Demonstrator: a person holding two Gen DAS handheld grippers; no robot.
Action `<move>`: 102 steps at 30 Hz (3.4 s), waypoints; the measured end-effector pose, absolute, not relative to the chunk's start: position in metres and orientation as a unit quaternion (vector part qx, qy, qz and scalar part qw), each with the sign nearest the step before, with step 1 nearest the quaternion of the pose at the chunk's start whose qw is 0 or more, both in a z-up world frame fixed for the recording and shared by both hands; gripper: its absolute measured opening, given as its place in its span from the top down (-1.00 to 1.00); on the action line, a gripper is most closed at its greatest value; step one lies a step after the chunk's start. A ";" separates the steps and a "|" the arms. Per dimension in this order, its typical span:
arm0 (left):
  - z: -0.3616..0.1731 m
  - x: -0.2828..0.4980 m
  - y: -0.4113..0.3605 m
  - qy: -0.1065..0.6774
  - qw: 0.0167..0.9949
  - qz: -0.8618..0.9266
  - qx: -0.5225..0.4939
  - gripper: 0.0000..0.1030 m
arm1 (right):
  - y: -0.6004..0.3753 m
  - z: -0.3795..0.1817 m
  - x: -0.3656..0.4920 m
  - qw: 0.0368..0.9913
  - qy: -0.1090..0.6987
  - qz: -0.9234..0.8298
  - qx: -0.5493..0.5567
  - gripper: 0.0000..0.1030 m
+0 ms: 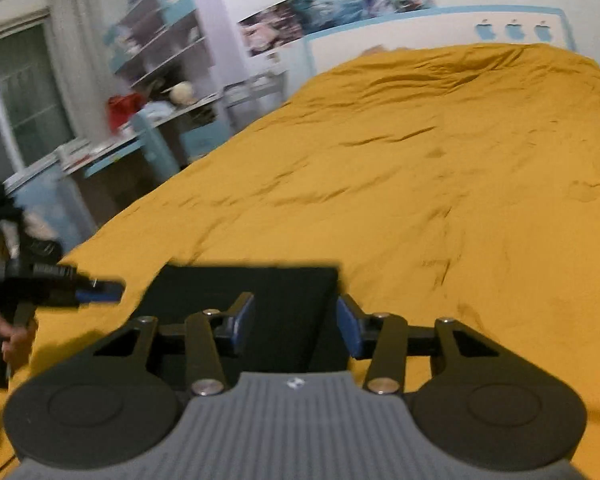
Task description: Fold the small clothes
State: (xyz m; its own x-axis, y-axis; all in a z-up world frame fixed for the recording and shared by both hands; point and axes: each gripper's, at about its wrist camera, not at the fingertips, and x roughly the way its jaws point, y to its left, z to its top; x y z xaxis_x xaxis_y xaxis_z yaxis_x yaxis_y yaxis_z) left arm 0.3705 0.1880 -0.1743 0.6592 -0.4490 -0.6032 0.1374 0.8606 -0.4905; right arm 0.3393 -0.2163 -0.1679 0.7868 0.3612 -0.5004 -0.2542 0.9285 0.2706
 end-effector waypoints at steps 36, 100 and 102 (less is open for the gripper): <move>-0.218 0.213 0.107 0.433 0.868 -0.149 -0.189 0.04 | -0.194 -0.245 0.219 0.929 0.339 0.142 0.048 -0.25; -0.096 0.091 0.052 0.404 0.912 0.007 -0.073 -0.49 | -0.113 -0.102 0.085 0.936 0.351 0.007 0.018 -0.58; -0.096 0.091 0.052 0.405 0.911 0.007 -0.073 -0.49 | -0.113 -0.101 0.086 0.936 0.352 0.007 0.016 -0.58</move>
State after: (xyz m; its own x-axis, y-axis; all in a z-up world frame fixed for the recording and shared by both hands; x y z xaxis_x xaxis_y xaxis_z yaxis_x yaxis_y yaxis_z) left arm 0.0913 0.0520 -0.0958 0.6711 -0.0462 -0.7399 -0.0716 0.9894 -0.1267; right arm 0.0862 -0.1135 -0.1012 0.7526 0.0241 -0.6580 -0.0011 0.9994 0.0354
